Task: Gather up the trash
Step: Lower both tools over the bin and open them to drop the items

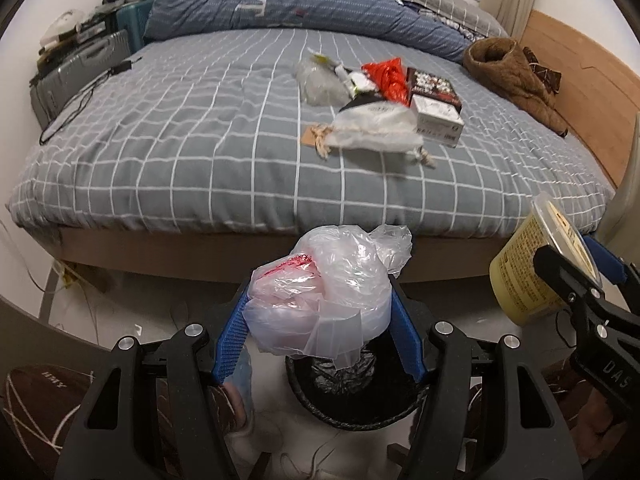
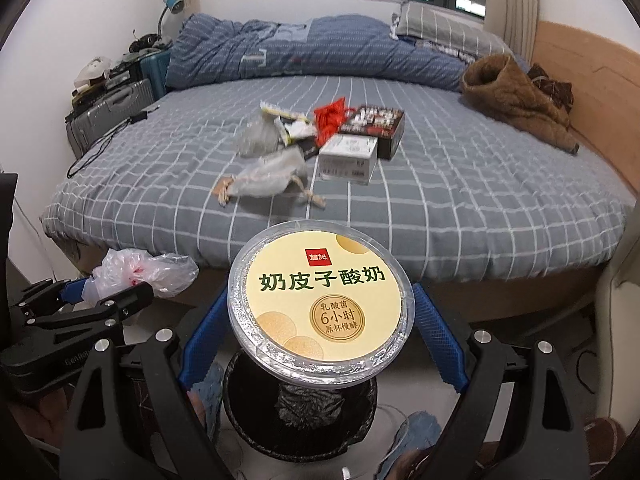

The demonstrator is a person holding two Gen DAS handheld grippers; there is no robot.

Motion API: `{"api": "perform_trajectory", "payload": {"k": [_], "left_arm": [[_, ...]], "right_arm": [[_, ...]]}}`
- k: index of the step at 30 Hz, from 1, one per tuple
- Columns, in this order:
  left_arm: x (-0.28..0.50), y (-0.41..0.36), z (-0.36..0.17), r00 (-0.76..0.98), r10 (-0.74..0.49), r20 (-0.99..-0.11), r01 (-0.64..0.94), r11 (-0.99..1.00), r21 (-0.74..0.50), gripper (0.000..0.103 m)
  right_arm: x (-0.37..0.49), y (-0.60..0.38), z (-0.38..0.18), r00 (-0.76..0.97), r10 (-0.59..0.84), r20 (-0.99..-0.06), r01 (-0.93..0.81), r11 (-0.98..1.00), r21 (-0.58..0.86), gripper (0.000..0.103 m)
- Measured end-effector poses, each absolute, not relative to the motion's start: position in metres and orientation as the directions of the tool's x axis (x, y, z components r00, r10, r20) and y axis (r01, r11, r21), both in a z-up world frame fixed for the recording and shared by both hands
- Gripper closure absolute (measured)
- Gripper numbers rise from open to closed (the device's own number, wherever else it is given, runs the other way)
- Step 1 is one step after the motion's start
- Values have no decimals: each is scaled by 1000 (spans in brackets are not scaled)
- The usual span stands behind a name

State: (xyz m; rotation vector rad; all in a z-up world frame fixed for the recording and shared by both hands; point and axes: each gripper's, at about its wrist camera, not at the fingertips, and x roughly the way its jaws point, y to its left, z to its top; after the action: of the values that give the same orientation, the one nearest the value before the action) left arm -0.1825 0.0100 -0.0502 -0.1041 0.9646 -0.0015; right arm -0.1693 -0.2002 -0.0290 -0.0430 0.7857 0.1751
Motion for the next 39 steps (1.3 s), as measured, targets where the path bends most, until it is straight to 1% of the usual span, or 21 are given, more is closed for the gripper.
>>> {"api": "perform_trajectory", "payload": {"k": [12, 18, 27, 39], "left_arm": [[-165, 7, -100, 504, -71, -861, -31, 994, -101, 41], [-154, 3, -112, 495, -74, -866, -22, 995, -97, 41], [-145, 10, -137, 454, -45, -890, -41, 997, -71, 41], [-153, 56, -155, 423, 17, -906, -130, 991, -42, 41]], "right_arm": [[-156, -193, -79, 621, 139, -771, -186, 982, 27, 19], [-146, -185, -98, 590, 150, -793, -198, 979, 38, 19], [-133, -172, -130, 531, 157, -833, -213, 976, 49, 19], [-130, -144, -161, 469, 161, -869, -236, 970, 52, 19]]}}
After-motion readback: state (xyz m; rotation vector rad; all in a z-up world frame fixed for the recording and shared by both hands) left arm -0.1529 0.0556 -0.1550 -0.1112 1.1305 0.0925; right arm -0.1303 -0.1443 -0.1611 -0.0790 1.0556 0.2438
